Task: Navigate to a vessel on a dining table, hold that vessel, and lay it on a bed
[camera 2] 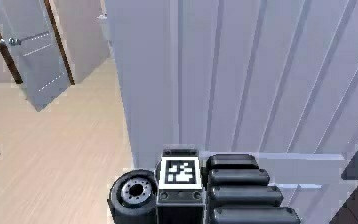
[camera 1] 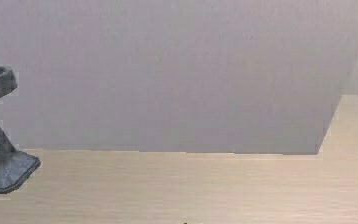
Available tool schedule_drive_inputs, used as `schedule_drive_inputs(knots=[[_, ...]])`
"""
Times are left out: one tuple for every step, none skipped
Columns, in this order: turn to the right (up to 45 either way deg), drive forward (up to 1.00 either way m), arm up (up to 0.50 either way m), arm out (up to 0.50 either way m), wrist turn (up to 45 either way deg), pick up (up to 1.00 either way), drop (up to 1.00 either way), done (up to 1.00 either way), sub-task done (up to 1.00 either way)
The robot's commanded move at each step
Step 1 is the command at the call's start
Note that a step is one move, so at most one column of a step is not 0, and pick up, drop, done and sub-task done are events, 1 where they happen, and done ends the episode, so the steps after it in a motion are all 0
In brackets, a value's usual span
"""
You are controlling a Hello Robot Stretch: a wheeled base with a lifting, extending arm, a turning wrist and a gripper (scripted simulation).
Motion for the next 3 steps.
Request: schedule_drive_inputs(knots=[[6.0, 0.0, 0.0, 0.0, 0.0, 0.0, 0.0, 0.0, 0.0], [0.0, 0.35, 0.0, 0.0, 0.0, 0.0, 0.0, 0.0, 0.0], [36.0, 0.0, 0.0, 0.0, 0.0, 0.0, 0.0, 0.0, 0.0]])
